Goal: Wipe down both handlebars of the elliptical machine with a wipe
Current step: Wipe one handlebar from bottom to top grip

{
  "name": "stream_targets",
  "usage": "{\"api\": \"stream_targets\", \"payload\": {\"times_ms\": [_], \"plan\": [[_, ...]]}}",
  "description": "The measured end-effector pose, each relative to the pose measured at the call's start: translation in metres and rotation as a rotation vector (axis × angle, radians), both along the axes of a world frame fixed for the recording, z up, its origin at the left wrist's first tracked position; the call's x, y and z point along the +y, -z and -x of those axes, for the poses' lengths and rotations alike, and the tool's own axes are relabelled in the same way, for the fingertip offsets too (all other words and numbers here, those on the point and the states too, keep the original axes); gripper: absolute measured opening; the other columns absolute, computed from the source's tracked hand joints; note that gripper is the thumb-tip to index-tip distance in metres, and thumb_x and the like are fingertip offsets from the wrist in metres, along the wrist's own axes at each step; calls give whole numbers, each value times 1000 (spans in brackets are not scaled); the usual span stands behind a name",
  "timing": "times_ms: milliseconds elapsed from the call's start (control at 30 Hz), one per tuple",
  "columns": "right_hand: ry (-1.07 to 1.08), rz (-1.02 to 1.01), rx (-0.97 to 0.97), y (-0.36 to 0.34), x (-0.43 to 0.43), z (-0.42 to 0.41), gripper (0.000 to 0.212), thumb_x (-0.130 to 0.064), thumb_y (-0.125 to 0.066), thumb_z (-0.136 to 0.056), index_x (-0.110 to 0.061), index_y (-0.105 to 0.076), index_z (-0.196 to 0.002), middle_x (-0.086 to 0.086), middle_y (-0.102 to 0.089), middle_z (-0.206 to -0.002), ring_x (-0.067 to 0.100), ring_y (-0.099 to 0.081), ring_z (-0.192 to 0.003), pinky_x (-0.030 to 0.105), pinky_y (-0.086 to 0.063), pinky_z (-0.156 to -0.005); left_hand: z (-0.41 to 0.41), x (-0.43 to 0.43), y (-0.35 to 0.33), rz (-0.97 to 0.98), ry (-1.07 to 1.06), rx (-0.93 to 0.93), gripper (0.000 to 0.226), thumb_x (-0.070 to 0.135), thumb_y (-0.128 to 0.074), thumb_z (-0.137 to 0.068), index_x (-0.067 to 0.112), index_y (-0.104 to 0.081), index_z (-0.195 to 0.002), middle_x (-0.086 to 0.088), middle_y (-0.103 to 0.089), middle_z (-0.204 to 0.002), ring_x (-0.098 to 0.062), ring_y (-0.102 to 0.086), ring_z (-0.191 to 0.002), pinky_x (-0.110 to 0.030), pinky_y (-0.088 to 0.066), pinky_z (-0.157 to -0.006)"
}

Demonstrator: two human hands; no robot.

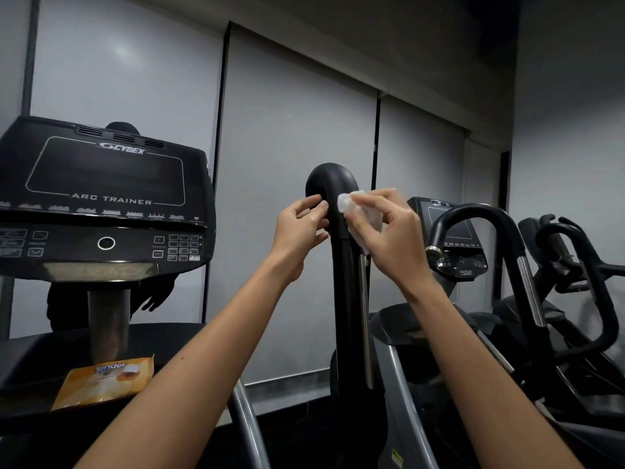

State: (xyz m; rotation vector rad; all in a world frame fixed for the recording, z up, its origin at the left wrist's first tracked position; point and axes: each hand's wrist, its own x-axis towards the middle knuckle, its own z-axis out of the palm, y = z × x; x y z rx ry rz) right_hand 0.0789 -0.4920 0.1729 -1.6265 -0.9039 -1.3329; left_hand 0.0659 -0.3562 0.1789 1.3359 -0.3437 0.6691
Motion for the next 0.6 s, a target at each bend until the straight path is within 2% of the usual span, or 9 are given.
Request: {"api": "stream_targets", "payload": {"times_ms": [133,233,300,467,600], "plan": [[-58,19,-61,19,-8,-1,15,-4,-66,-85,-12,-72,-96,1,-65,-93,-3,-60,-88,6,-44,-78,0,-6,-8,22,15,-36,40,21,-56,-94,6,-49,-129,-7,-64,-108,-16,-63,-92,-27,-52,-79],[-92,-15,-92,9,-6,-8,15,2,-65,-83,-8,-72,-92,6,-65,-91,-4,-62,-88,10,-48,-82,-1,-12,-12,25,1,-43,47,21,-58,-92,6,-44,-135,-12,-62,-118,-23,-62,-105,-34,-52,-88],[-67,-57,-94,-9,-4,-17,14,2,-66,-82,-9,-72,-88,6,-65,-88,-8,-60,-82,8,-47,-77,-1,-15,-14,23,-2,-45,48,20,-58,-93,6,-43,-136,-13,-61,-122,-24,-61,-108,-37,-51,-92],[-246,-146,112,-58,6,-37,2,-11,-69,-82,-11,-71,-83,1,-64,-84,-2,-61,-74,15,-49,-73,-2,-14,-14,48,27,-68,45,13,-57,-92,5,-45,-134,-11,-63,-113,-19,-62,-98,-34,-51,-88],[-374,-179,284,-83,22,-59,6,-15,-71,-82,-9,-69,-82,-5,-67,-76,0,-62,-67,14,-50,-63,-5,-12,-14,18,17,-99,44,12,-58,-92,5,-46,-134,-7,-64,-108,-15,-63,-95,-34,-53,-87]]}}
